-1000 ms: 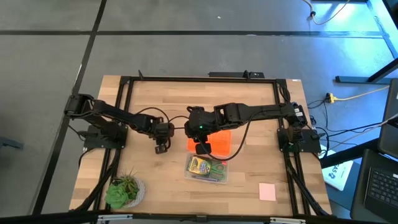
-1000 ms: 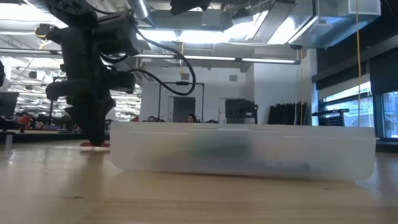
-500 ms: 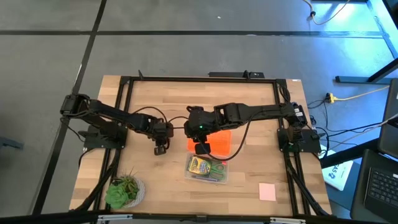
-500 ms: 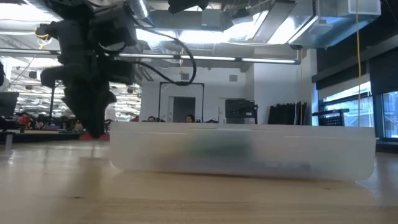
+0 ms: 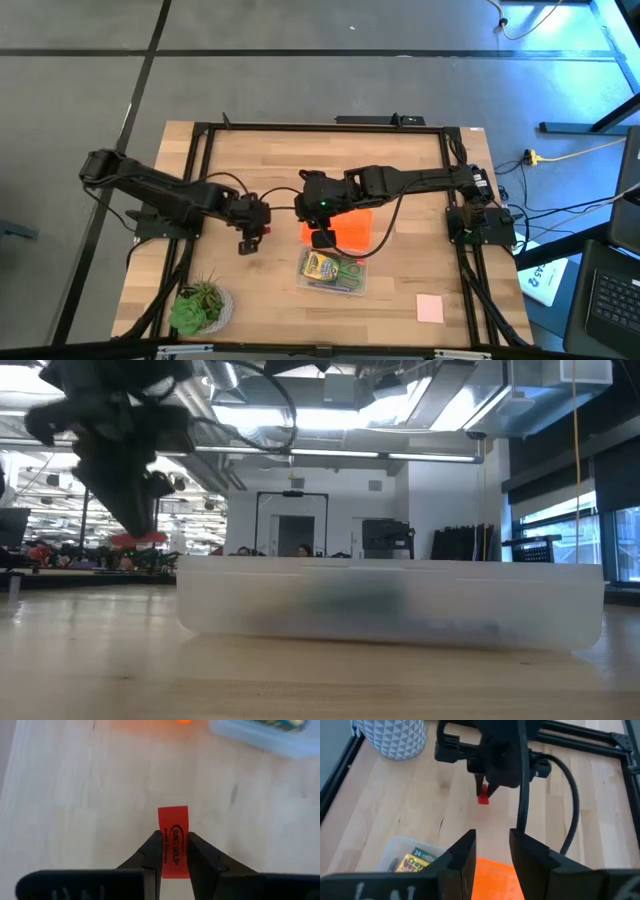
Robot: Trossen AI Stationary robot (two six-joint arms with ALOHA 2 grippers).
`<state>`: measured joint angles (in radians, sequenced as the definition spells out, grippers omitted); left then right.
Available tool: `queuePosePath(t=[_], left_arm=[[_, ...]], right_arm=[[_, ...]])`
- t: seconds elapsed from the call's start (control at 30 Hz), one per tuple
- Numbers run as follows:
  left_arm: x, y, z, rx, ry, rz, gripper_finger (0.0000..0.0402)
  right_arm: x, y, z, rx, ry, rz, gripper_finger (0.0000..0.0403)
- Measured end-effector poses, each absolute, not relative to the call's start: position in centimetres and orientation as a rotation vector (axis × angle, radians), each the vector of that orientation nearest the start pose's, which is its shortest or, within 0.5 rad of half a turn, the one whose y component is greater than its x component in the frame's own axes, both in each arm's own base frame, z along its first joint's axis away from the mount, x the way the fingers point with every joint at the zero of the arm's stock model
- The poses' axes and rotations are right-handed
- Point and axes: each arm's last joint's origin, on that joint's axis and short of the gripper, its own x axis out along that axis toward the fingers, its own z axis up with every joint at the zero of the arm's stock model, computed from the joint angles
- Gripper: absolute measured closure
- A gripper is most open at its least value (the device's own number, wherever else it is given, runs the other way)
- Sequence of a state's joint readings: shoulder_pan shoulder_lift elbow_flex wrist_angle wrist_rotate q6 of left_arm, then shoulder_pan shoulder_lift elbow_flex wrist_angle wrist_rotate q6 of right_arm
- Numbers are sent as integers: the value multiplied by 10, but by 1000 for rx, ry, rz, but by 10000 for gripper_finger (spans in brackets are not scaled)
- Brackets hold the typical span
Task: Pack school essentials
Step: Put the red eraser into the orange supply box
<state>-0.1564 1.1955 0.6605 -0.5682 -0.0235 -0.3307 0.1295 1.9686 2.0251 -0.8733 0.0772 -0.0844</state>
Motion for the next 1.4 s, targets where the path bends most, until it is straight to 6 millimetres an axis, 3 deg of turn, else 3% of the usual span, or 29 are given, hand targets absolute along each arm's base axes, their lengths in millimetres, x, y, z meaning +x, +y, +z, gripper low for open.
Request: queuePosePath(t=[0.13,0.3,0.67,0.83,1.2,1.4], left_arm=[[202,-41,195,-193,1079,28,342],[204,-51,198,-182,1022,-7,342],[218,-67,212,-166,792,-74,342],[229,-75,213,-160,703,-114,342],[267,-98,192,-57,513,-219,342],[280,-105,170,-52,518,-226,342]], right_arm=[[425,54,350,-129,822,90,283],[414,72,354,-108,853,213,283],[362,103,386,-51,925,179,283],[348,112,391,-60,953,131,282],[340,123,390,-30,986,132,283],[340,123,390,-36,986,136,283]])
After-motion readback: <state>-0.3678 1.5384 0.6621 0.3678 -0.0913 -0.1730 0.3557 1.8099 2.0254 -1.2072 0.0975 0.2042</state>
